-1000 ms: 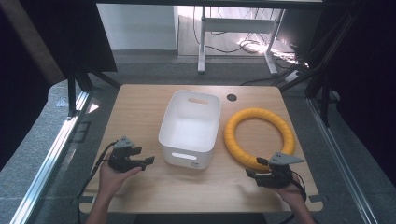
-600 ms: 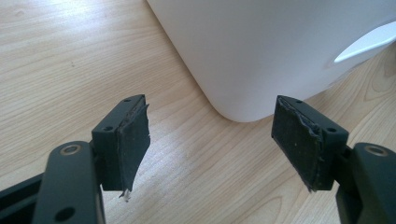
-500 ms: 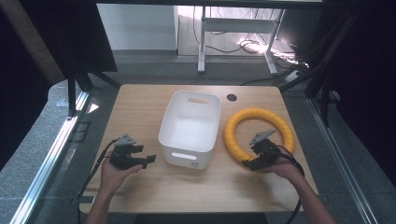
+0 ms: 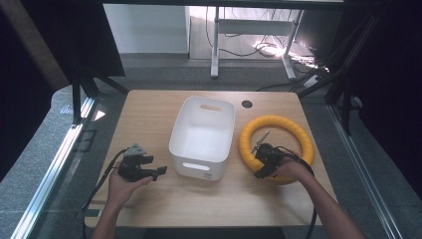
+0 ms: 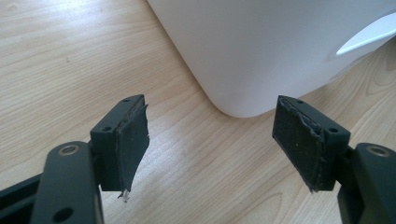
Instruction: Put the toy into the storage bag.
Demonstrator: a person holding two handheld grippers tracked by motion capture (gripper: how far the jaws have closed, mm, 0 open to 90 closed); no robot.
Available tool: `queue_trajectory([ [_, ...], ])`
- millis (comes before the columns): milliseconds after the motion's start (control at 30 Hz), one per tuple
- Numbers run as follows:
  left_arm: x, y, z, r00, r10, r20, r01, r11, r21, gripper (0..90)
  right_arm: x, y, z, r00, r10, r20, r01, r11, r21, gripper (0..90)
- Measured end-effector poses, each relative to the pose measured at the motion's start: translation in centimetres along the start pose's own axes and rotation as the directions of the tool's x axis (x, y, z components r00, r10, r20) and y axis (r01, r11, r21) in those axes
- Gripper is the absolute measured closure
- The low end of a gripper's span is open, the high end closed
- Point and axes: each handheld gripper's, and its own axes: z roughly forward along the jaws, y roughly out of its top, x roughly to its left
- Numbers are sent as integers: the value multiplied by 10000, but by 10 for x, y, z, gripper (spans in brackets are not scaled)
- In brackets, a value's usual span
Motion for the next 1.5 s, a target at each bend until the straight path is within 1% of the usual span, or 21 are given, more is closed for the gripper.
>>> queue_trajectory([
  [233,-1,0,2,10000,3,23,-3,10000,67,268,-4,4,8,9991,47,-432,-19,9980,636,450],
  [400,-1,0,2,10000,18,46,-18,10000,87,268,-5,8,8,9987,157,-487,-114,9961,876,495],
  [533,-1,0,2,10000,26,60,-26,10000,83,268,-6,9,8,9982,344,-495,-292,9943,1024,508],
  [667,-1,0,3,10000,27,58,-28,10000,84,268,-8,8,7,9975,302,-637,-241,9953,936,511],
  [767,-1,0,3,10000,36,54,-37,9999,124,268,-10,6,2,9956,402,-848,-351,9975,611,512],
  [833,-1,0,4,10000,35,45,-36,9999,133,268,-14,3,-9,9926,638,-1030,-631,9980,98,513],
  [867,-1,0,4,10000,35,45,-36,9999,133,268,-14,3,-9,9926,638,-1030,-631,9980,98,513],
  [967,-1,0,3,10000,14,44,-14,10000,98,268,-21,-4,-25,9868,782,-1419,-896,9931,-754,513],
  [1000,-1,0,3,10000,14,44,-14,10000,98,268,-21,-4,-25,9868,782,-1419,-896,9931,-754,513],
  [1033,-1,0,3,10000,1,50,-1,10000,84,268,-24,-7,-34,9815,884,-1695,-1107,9857,-1268,513],
  [1133,-1,0,3,10000,-5,63,5,10000,77,268,-25,-9,-40,9780,961,-1850,-1258,9797,-1561,513],
  [1167,-1,0,3,10000,-5,66,5,10000,78,268,-26,-11,-46,9739,998,-2040,-1401,9710,-1938,513],
  [1233,-1,0,4,10000,-10,73,10,10000,90,268,-27,-13,-51,9720,1041,-2107,-1513,9632,-2222,513],
  [1267,-1,0,4,10000,-10,73,10,10000,90,268,-27,-13,-51,9720,1041,-2107,-1513,9632,-2222,513],
  [1300,-1,0,4,10000,-11,78,10,10000,91,268,-27,-14,-53,9711,1065,-2138,-1575,9585,-2378,513],
  [1333,-1,0,3,10000,-6,78,5,10000,79,268,-29,-17,-58,9671,1100,-2294,-1729,9456,-2755,513],
  [1367,-1,0,3,10000,-6,78,5,10000,79,268,-29,-17,-58,9671,1100,-2294,-1729,9456,-2755,513],
  [1400,-1,0,3,10000,-11,77,11,10000,73,268,-30,-20,-63,9651,1140,-2359,-1846,9348,-3033,514],
  [1433,-1,0,3,10000,-17,81,16,10000,60,268,-30,-21,-65,9642,1172,-2378,-1909,9294,-3160,514],
  [1467,-1,0,3,10000,-17,81,16,10000,60,268,-31,-22,-67,9639,1166,-2392,-1927,9257,-3255,514],
  [1500,-1,0,3,10000,-21,87,20,10000,56,268,-31,-22,-67,9639,1166,-2392,-1927,9257,-3255,514],
])
